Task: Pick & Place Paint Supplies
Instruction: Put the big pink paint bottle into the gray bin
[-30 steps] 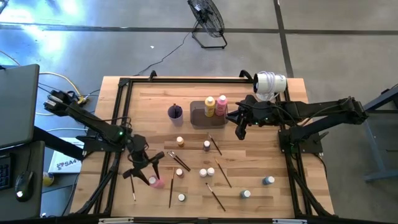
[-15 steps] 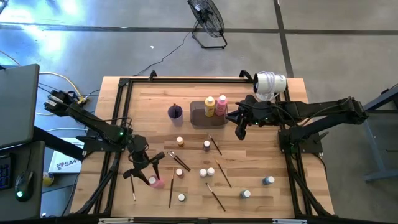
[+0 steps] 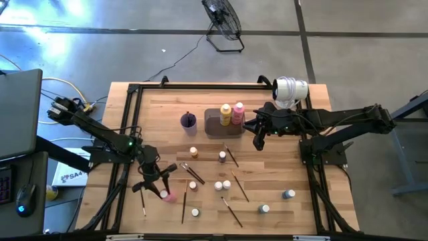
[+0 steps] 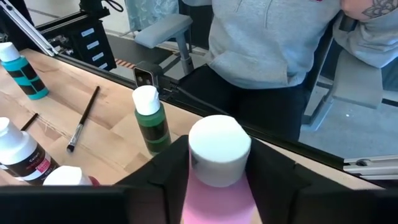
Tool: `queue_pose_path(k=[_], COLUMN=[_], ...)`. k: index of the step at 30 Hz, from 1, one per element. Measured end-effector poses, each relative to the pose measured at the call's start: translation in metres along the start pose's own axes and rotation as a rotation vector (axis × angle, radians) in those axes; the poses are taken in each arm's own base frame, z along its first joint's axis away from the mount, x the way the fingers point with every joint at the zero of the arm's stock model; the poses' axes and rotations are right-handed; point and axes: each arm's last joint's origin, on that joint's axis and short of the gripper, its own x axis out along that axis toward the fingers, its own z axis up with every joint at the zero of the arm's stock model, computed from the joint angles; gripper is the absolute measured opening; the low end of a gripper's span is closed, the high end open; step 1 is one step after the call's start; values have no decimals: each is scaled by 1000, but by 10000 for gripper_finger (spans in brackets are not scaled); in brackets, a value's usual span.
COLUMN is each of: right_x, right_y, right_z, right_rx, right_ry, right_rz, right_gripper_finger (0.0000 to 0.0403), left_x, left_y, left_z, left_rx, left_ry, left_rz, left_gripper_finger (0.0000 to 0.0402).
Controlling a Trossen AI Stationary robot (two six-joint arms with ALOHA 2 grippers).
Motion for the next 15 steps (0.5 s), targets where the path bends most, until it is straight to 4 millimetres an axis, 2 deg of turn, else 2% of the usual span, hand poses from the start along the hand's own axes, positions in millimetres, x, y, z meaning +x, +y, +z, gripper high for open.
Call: queue_pose_path(k=[5,15], right_x=[0,0], right_y=[0,0], right_z=[0,0], right_rx=[0,-1], right_ry=[0,1], right_rz=[0,0], right_gripper_finger=[48,48], left_x=[0,0], left_y=[0,0], left_z=[0,0], left_rx=[-7,-93], left_ry=[1,4], left_rz=[-1,14], left_gripper_finger=[119,138])
